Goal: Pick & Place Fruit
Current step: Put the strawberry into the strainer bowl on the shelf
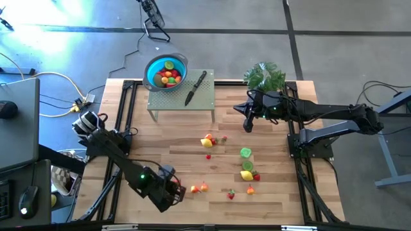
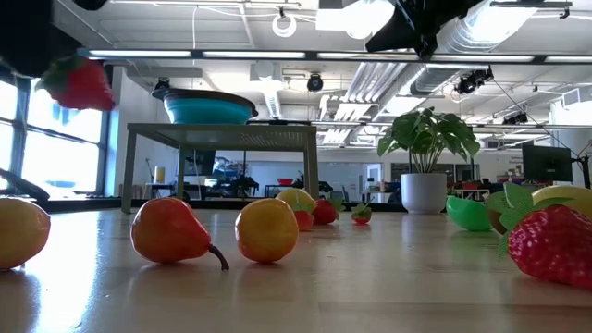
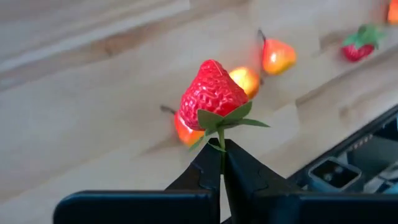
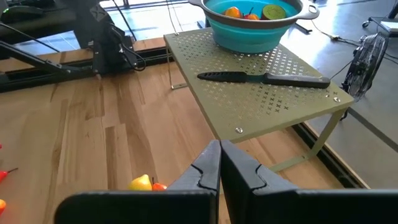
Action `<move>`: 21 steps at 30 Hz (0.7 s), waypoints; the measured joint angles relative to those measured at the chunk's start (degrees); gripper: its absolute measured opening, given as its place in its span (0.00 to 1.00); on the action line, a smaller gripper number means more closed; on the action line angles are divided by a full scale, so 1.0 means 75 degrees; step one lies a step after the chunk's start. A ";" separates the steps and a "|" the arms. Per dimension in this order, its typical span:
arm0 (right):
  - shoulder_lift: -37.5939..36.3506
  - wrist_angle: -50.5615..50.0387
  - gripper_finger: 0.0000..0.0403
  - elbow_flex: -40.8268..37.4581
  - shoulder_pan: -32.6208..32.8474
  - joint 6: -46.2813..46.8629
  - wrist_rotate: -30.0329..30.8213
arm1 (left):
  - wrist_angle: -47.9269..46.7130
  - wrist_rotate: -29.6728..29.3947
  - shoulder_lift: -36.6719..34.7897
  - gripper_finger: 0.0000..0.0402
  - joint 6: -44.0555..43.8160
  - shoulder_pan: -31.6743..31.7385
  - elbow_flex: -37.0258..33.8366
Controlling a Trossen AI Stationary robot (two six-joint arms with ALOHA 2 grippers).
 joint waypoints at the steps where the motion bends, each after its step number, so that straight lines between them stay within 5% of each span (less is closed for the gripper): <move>1: 0.0000 -0.0001 0.01 0.0000 -0.0002 0.0000 0.0000 | -0.0011 0.0000 -0.0043 0.00 0.0080 0.0069 -0.0003; 21: 0.0000 -0.0004 0.01 0.0000 -0.0003 -0.0406 -0.0005 | 0.1387 -0.0071 -0.0225 0.00 0.3434 0.2370 -0.0008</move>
